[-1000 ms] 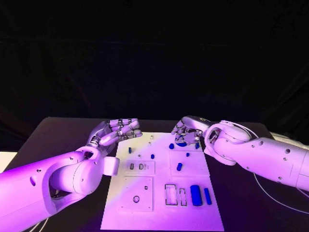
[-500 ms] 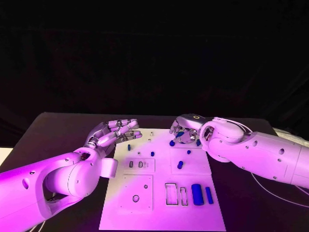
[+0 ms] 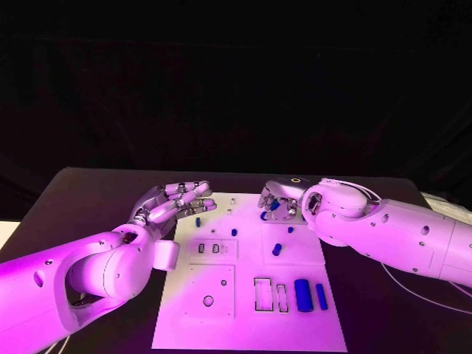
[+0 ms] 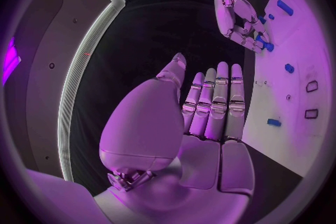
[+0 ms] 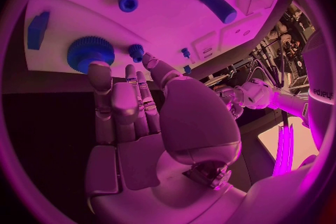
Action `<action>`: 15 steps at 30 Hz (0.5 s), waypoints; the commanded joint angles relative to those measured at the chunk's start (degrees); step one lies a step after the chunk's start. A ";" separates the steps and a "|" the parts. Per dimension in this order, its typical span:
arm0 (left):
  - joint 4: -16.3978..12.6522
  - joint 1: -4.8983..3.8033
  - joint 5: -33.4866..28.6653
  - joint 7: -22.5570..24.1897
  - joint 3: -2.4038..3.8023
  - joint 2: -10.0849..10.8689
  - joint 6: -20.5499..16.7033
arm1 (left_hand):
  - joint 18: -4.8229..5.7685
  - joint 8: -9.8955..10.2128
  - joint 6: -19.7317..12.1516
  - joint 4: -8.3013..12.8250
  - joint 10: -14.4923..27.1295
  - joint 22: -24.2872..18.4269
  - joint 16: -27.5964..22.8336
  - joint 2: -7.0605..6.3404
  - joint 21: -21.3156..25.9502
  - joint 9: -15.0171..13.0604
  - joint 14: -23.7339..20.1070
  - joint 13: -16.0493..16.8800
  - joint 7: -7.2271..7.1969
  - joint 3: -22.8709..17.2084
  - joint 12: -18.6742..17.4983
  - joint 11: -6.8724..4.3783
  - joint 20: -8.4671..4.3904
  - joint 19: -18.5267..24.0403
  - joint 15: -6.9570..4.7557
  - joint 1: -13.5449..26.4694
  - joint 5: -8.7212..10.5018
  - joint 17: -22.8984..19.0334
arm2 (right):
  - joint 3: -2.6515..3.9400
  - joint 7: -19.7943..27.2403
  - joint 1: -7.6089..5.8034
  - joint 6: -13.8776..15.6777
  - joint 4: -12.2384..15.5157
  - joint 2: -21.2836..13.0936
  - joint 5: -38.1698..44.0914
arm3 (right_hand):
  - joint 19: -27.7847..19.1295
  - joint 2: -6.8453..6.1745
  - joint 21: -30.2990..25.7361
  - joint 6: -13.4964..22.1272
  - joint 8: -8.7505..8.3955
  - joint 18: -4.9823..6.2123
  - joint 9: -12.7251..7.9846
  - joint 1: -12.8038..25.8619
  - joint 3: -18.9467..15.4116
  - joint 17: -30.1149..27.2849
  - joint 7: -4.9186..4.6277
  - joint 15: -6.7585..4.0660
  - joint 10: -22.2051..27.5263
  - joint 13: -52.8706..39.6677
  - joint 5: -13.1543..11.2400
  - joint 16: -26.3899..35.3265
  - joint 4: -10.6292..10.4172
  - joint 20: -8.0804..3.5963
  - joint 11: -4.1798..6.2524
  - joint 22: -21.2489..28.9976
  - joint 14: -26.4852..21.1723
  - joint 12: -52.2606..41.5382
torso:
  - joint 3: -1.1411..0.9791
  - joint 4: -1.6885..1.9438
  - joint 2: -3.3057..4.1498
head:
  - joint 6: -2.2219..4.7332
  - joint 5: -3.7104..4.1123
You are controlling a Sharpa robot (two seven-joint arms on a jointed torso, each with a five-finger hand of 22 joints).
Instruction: Assemble the parts on the task board
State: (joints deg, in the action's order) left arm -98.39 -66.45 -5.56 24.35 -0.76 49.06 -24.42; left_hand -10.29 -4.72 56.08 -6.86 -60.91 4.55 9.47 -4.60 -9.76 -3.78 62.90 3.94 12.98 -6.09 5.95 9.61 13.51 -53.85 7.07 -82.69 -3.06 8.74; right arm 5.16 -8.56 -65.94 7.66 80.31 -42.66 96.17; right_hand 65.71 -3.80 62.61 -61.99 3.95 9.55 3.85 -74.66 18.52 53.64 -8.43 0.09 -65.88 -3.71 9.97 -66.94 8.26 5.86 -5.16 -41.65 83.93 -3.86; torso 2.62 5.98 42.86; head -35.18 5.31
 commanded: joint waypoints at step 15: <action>0.30 -0.08 -0.66 0.09 0.05 -0.35 1.30 | -0.27 0.36 0.20 0.58 -0.32 -0.06 -0.27 1.02 0.28 -0.01 0.85 0.03 0.24 0.22 -0.47 0.25 0.22 -0.62 0.09 -0.15 0.25 0.31 | 0.02 -0.20 0.13 -2.75 -1.42 0.79 1.82 | 2.44 -0.26 4.52 -2.05 0.14 -1.60 0.17 -0.24 2.38 5.52 0.14 -0.18 -1.62 -0.01 -0.33 -5.01 -1.38 0.06 0.33 -5.70 2.21 0.01 | 0.15 0.45 0.69 | -0.06 0.14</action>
State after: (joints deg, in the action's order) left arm -98.03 -66.45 -5.98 24.24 -0.77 48.80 -24.33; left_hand -10.28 -4.73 56.08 -6.63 -60.91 4.55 9.47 -4.14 -9.76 -3.79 63.43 3.94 12.98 -5.85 5.65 9.61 13.74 -54.07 7.15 -82.69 -3.06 8.97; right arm 5.18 -8.70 -65.90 6.08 79.01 -42.01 96.98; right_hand 67.76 -3.80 67.04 -63.79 3.95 8.83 3.97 -74.66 20.75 59.09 -8.30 0.09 -67.23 -3.71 9.97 -71.86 6.86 6.05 -4.87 -47.26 83.93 -3.87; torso 2.76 6.36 43.41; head -35.26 5.40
